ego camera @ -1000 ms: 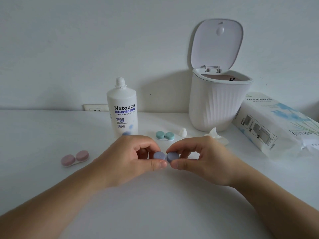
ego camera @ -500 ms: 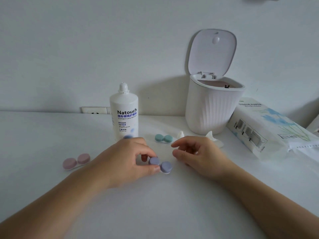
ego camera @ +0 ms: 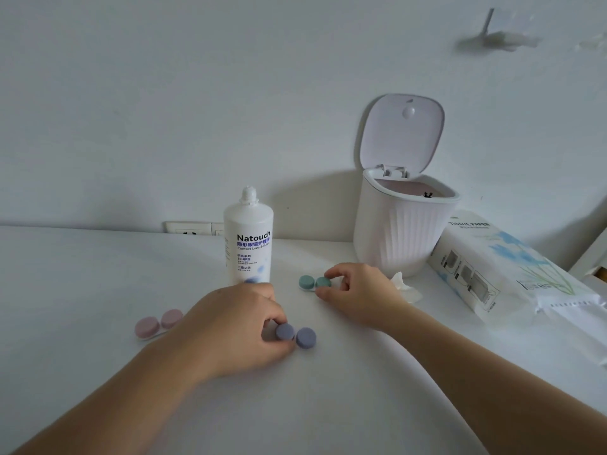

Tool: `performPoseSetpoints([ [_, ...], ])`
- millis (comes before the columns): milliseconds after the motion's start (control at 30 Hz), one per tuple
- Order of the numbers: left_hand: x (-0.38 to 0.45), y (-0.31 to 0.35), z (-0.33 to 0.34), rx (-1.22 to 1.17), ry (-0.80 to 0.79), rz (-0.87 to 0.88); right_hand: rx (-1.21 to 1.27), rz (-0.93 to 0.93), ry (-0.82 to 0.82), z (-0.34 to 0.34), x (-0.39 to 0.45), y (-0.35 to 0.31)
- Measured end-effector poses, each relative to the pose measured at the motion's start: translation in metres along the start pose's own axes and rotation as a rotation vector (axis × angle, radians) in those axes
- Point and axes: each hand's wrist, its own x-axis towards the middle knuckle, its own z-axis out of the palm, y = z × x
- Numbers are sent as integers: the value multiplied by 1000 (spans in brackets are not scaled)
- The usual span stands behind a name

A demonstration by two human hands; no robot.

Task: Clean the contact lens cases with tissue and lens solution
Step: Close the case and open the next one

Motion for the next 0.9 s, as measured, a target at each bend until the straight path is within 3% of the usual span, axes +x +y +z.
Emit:
performPoseSetpoints([
  [233, 0, 13, 5, -206, 84, 155, 17, 17, -3, 0, -5, -1],
  [367, 6, 21, 8, -141, 41, 214, 32, 30, -13, -4, -9, -1],
  [633, 3, 11, 0, -48, 92, 73, -21, -70, -100, -21, -30, 5],
  [900, 0, 4, -5, 61, 67, -104, 26, -157, -42, -14, -46, 9],
])
